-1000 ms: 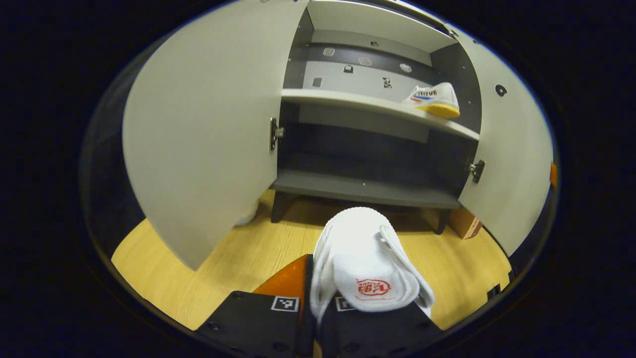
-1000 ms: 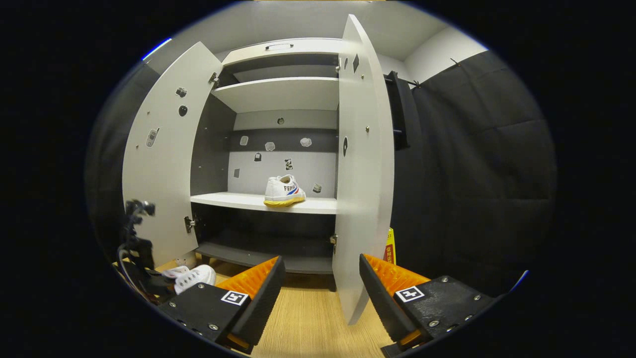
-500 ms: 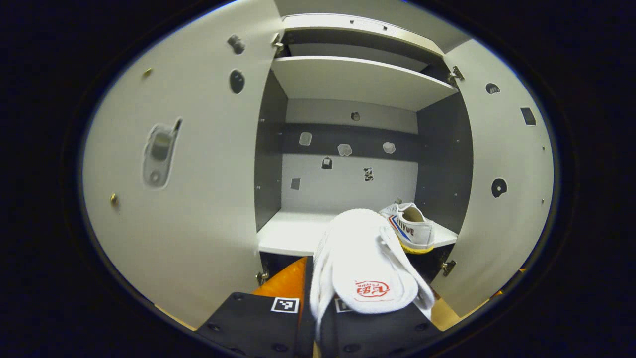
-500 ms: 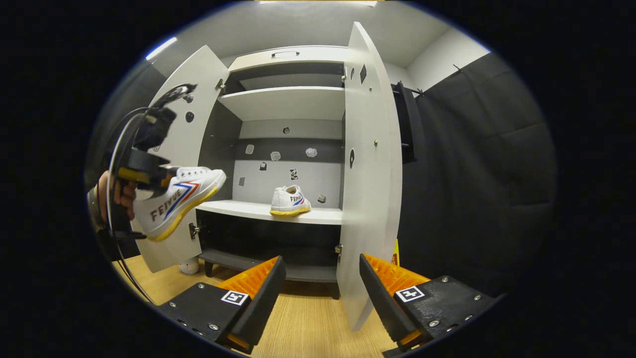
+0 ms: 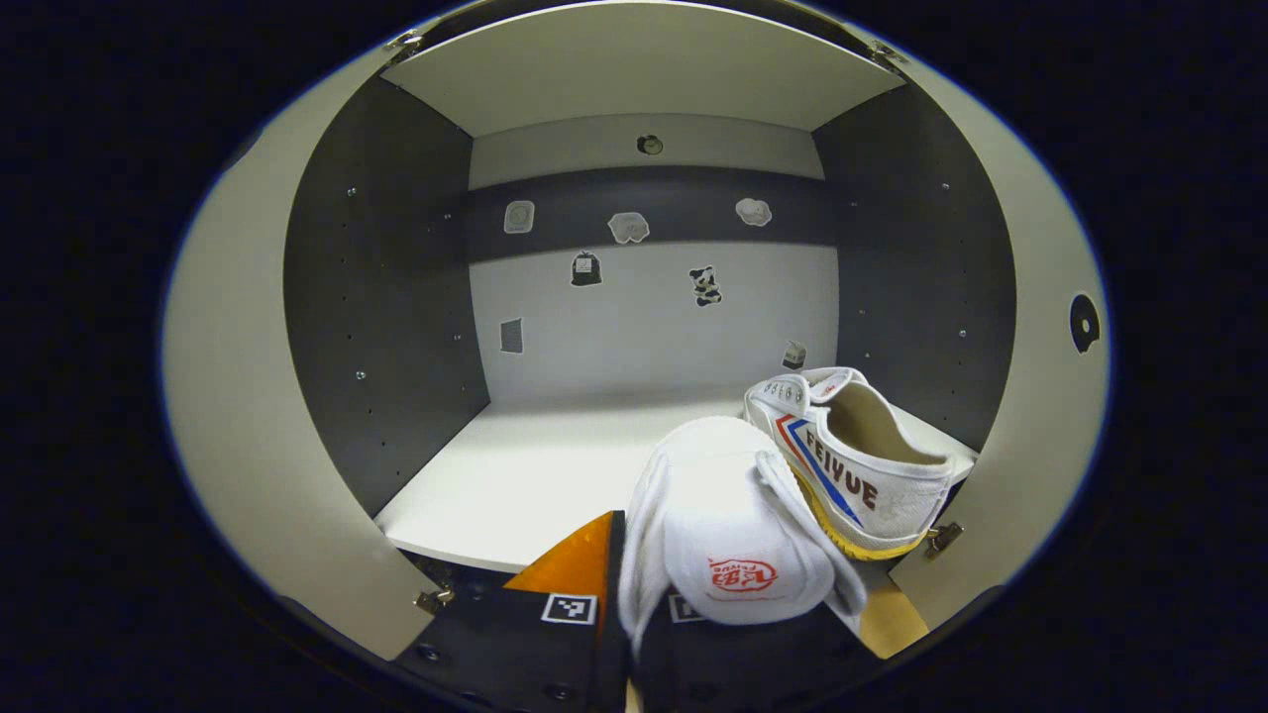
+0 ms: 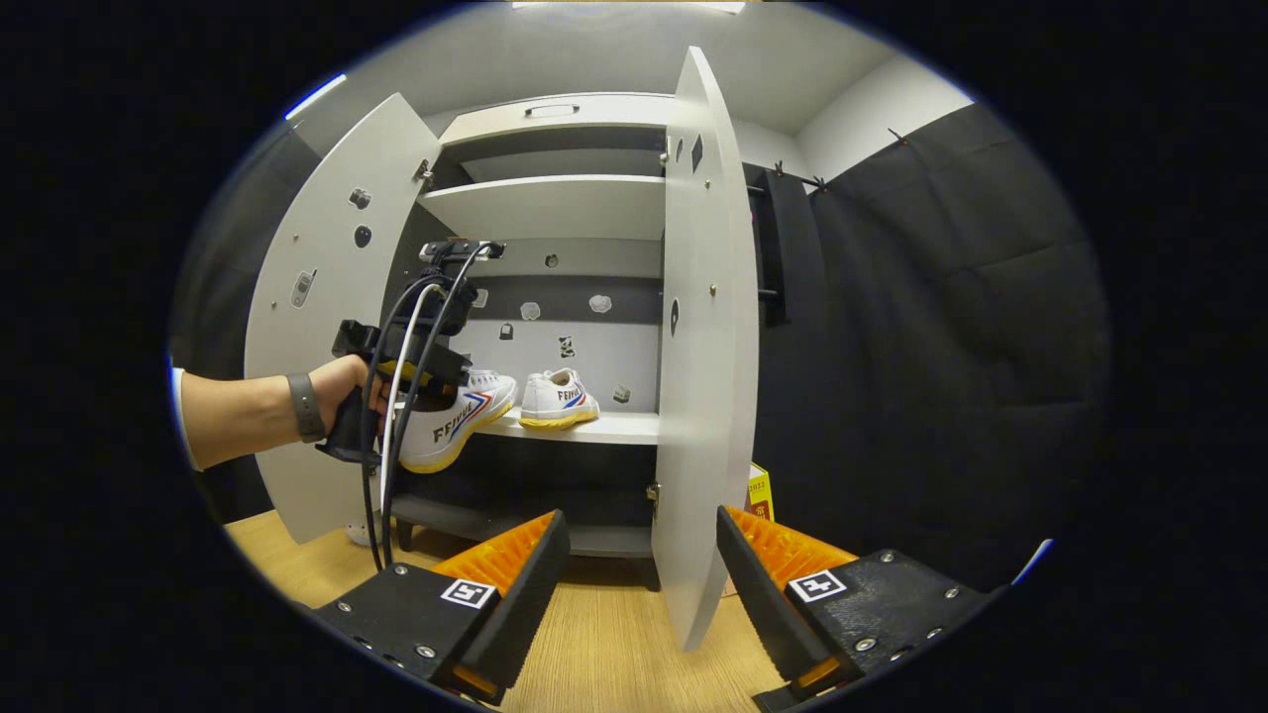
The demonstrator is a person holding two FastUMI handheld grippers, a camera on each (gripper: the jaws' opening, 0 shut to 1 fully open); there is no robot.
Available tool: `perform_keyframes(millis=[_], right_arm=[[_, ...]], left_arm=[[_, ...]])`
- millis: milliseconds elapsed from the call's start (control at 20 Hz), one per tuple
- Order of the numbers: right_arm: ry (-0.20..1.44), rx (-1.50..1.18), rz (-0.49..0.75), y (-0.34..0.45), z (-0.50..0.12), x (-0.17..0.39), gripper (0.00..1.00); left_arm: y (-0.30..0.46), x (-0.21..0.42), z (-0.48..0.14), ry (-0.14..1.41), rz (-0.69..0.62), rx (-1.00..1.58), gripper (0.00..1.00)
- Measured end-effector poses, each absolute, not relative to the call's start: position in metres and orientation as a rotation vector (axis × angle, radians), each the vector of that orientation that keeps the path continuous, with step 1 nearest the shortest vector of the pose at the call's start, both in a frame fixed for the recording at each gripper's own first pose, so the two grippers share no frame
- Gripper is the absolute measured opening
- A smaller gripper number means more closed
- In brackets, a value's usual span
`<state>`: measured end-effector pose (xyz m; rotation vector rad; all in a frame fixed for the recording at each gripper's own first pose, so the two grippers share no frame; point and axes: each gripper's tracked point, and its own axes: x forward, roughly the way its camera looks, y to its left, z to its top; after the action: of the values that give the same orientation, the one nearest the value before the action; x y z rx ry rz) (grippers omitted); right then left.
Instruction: Grab one shoe with the right hand and put it into the shoe cabinet, grab the other shoe with the left hand and put it into the shoe cabinet; then close the right door with the right hand and the left door with the left hand.
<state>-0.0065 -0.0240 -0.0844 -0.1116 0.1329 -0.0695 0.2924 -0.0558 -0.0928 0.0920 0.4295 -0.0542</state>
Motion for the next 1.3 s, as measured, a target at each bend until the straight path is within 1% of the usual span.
perform_keyframes(millis=[100,300,350,550,700,800,900,1050,1200,1300], right_arm=[[0.144,-0.11,-0.079,-0.028,-0.087,-0.01,0.92],[0.149,-0.111,-0.06,-0.027,-0.087,-0.01,0.92],[0.149,-0.11,-0.054,-0.027,-0.086,-0.009,0.92],[0.158,-0.1,-0.042,-0.023,-0.088,-0.003,0.92],[0.17,-0.059,-0.023,-0.015,-0.092,0.0,0.92],[0.165,-0.054,-0.018,-0.013,-0.094,0.003,0.92],[0.174,-0.044,-0.01,-0.011,-0.097,0.004,0.92],[0.171,-0.032,-0.013,-0.011,-0.097,0.001,0.92],[0.17,-0.048,-0.05,-0.016,-0.092,-0.003,0.92],[0.148,-0.044,-0.067,-0.015,-0.081,-0.008,0.92]], left_arm=[[-0.052,0.307,-0.092,0.422,-0.036,0.12,0.14],[-0.049,0.322,-0.092,0.425,-0.023,0.122,0.13],[-0.044,0.324,-0.094,0.435,-0.006,0.128,0.12],[-0.044,0.346,-0.102,0.499,-0.013,0.126,0.13],[-0.047,0.362,-0.1,0.484,-0.024,0.224,0.13],[-0.048,0.366,-0.105,0.504,-0.014,0.254,0.12],[-0.051,0.368,-0.103,0.49,-0.016,0.262,0.12],[-0.048,0.366,-0.104,0.487,-0.007,0.229,0.12],[-0.042,0.363,-0.116,0.581,0.009,0.057,0.12],[-0.04,0.369,-0.117,0.601,0.001,0.029,0.13]])
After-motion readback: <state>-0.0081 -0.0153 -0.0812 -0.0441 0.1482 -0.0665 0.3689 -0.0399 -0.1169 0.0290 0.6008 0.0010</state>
